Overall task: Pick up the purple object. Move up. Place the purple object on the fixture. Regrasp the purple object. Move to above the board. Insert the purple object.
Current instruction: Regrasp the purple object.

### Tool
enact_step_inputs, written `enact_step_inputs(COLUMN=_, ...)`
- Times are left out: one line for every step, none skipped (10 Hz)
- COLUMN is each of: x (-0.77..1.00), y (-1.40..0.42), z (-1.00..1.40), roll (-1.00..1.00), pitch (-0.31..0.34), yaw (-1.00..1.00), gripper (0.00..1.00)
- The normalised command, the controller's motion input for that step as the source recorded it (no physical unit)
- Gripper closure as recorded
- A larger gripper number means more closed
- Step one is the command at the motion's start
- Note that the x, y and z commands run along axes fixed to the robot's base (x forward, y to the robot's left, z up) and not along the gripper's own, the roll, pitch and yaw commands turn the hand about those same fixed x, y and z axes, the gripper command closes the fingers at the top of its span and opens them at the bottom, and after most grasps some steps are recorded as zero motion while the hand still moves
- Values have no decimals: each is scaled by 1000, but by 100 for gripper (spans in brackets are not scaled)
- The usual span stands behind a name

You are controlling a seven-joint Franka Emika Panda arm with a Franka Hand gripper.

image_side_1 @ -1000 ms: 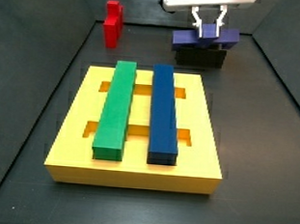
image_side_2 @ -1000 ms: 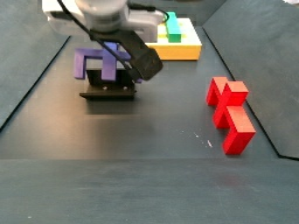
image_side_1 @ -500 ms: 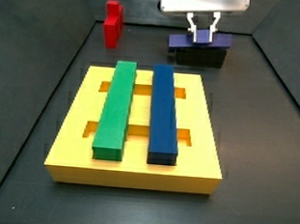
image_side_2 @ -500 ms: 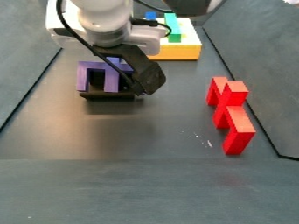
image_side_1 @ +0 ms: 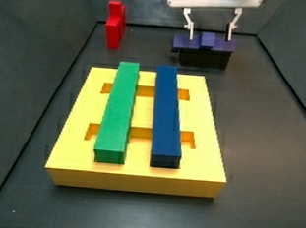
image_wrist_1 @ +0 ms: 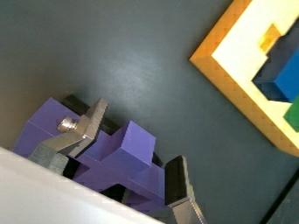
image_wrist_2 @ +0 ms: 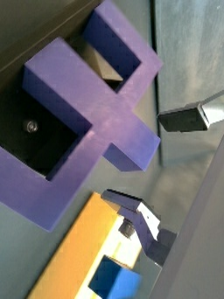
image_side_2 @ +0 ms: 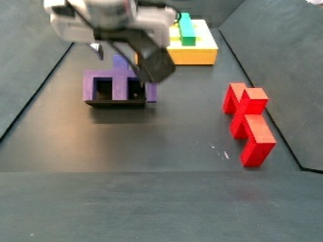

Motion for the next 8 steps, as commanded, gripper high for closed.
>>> enact_step_inputs(x=0, y=-174, z=117, roll=1000, pitch=-29, yaw=0, gripper=0)
enact_step_inputs(x=0, y=-117, z=74, roll=1000, pitch=-20, yaw=0, gripper=0)
enact_step_inputs(x=0, y=-94, z=69, roll=1000, pitch=-40, yaw=0, gripper=0)
enact_step_inputs(x=11, y=-37, z=63, roll=1000, pitch=-26, yaw=0, gripper=0)
enact_step_inputs(x=0, y=0, z=46, roll=1000, pitch=-26, yaw=0, gripper=0)
enact_step_inputs(x=9, y=6, z=57, roll=1000, pitch=0, yaw=0, gripper=0)
enact_step_inputs(x=0, y=80, z=20, roll=1000, pitch=0, yaw=0, gripper=0)
enact_step_inputs(x=0, y=69, z=11, roll=1000, pitch=0, yaw=0, gripper=0)
